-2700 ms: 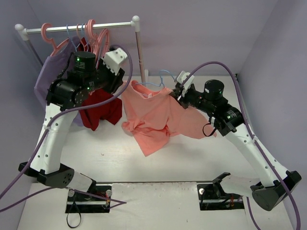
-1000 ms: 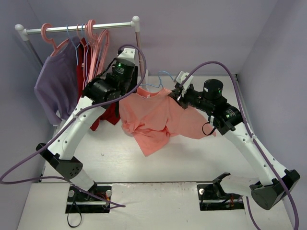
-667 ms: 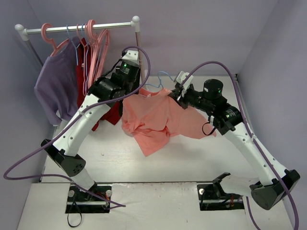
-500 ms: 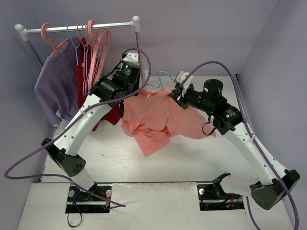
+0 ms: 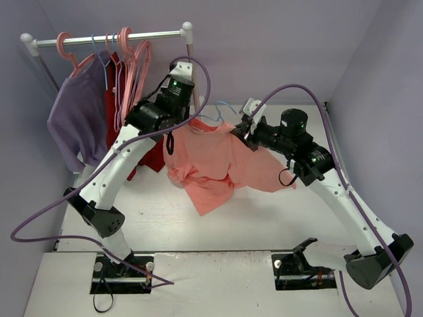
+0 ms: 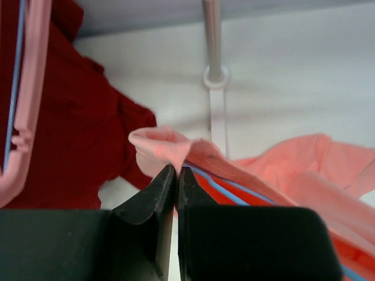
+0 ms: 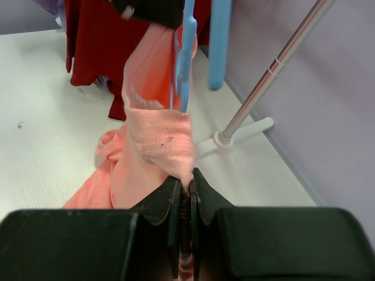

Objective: Place the t-shirt on the hanger
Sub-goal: Place the T-shirt on the hanger, then place the hanger at the clothesline.

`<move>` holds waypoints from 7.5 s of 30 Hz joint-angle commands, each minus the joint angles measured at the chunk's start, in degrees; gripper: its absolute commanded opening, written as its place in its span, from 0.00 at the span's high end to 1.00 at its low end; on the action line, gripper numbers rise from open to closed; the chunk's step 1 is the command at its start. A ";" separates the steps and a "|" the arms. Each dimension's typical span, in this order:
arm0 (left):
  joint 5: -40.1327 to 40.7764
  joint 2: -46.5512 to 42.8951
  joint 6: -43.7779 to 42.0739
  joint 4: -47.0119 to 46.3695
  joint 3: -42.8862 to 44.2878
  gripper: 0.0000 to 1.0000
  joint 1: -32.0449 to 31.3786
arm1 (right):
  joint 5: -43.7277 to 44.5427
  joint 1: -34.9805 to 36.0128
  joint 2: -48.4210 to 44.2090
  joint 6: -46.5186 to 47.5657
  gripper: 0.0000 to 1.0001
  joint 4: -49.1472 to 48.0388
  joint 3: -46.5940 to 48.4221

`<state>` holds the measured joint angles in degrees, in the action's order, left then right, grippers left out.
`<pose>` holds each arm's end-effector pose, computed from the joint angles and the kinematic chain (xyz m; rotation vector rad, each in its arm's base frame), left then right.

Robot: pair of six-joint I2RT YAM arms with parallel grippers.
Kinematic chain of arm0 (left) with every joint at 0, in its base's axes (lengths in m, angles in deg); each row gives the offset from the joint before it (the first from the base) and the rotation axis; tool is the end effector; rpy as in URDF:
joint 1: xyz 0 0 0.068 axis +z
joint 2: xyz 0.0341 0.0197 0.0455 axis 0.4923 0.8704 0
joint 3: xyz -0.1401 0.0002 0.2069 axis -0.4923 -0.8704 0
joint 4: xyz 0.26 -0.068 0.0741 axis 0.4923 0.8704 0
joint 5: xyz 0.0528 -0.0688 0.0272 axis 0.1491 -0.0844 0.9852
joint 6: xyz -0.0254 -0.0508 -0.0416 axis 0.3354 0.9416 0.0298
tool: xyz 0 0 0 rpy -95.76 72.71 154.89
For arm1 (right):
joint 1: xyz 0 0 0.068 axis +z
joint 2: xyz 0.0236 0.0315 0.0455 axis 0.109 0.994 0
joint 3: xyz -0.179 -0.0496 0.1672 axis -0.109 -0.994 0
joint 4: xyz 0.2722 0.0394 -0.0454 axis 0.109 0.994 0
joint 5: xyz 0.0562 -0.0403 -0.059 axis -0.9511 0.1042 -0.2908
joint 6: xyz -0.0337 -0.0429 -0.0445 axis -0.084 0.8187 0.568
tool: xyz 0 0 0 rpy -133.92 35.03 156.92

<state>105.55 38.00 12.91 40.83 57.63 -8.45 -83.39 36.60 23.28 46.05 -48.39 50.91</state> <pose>0.3141 -0.2133 0.4437 0.0526 2.0579 -0.1576 0.2517 0.1805 0.4248 -1.0373 1.1488 0.5027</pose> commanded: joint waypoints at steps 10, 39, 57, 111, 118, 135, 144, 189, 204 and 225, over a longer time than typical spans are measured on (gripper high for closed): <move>5.78 0.17 -18.33 -8.08 34.98 1.00 -8.42 | -9.81 -0.29 11.36 0.73 1.00 -9.60 31.48; 3.21 -12.23 -19.03 -13.79 2.92 1.00 -13.61 | -13.98 -2.36 3.87 -15.72 1.00 -35.16 3.79; -18.93 -14.17 -26.74 -13.88 2.84 0.66 -1.91 | -15.47 -4.60 4.15 -16.64 1.00 -35.61 1.57; -85.48 -9.28 -59.95 -1.27 -10.64 0.72 26.12 | -27.94 -7.28 4.32 -21.51 1.00 -35.78 1.66; -87.68 -10.14 -60.15 -1.23 -11.94 0.93 26.12 | -28.23 -7.23 3.88 -22.03 1.00 -35.78 1.31; -92.18 -11.50 -59.46 -1.16 -15.47 0.68 26.05 | -29.70 -7.06 3.75 -23.94 1.00 -35.87 1.57; -95.43 -11.76 -57.95 -1.14 -16.66 1.00 26.01 | -29.96 -7.08 3.44 -24.43 1.00 -35.87 1.39; -60.05 -27.37 -30.32 -15.94 -23.68 1.00 6.82 | -11.35 -23.15 -9.01 -18.47 0.32 -19.08 -9.37; -39.36 -28.37 -26.19 -15.99 -15.40 1.00 6.83 | 3.34 -24.02 -14.68 -16.73 0.32 -17.23 -5.61; -18.99 -19.82 -26.10 -16.66 19.30 1.00 6.92 | 13.83 -24.04 -16.95 -22.26 0.30 -16.88 -7.30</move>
<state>81.01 18.07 -13.29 30.07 76.09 -1.66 -69.89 12.93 6.96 25.11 -61.27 44.19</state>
